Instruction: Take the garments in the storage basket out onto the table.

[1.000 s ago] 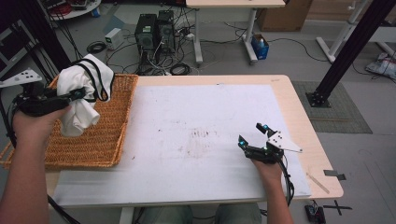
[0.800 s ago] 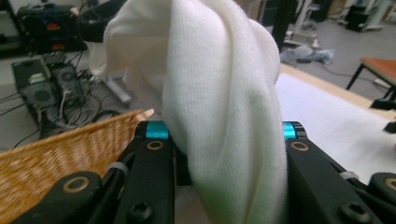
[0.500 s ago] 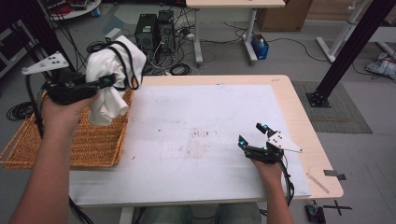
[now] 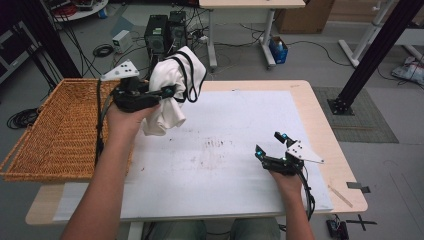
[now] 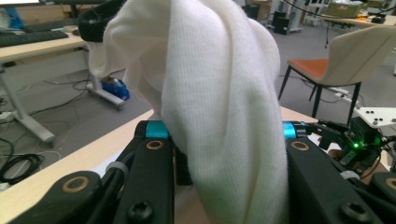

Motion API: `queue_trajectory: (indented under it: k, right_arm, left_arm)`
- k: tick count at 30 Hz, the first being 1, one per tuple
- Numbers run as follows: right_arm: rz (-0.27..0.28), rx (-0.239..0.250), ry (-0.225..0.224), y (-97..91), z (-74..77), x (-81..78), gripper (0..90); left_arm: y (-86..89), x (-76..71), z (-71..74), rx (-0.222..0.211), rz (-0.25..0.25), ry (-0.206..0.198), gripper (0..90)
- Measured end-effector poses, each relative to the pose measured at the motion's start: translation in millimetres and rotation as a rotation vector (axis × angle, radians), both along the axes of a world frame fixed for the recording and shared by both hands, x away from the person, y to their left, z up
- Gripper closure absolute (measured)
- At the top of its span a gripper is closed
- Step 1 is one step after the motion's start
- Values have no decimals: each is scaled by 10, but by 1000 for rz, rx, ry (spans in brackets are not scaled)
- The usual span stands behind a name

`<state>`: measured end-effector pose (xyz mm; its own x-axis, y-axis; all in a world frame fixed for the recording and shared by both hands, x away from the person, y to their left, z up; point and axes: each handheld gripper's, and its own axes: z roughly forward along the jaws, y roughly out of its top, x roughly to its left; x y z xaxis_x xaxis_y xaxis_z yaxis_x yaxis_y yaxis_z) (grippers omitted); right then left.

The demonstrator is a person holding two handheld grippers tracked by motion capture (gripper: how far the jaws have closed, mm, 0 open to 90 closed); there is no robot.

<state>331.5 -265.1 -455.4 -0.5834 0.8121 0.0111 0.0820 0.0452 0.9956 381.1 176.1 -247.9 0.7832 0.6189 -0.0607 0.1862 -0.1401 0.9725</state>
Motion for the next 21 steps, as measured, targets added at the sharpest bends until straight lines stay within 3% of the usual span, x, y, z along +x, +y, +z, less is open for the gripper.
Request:
queue_trajectory:
  k: [6,11,16,18,19,21]
  right_arm:
    - [-2,2,4,-6,0,1,120]
    - [-3,3,4,-5,0,1,121]
    - [0,-1,0,2,0,-1,120]
    - [0,-1,0,3,-1,-1,120]
    - [0,0,1,4,0,-2,121]
    - [-1,-1,-1,3,-1,-2,121]
  left_arm:
    - [-246,84,-181,-1,1,-2,684]
    - [-336,102,-399,-12,8,12,678]
    - [-409,113,-804,-21,16,79,679]
    - [-414,116,-851,-19,13,90,679]
    - [-438,122,-981,-2,5,118,680]
    - [-462,121,-1088,5,7,134,680]
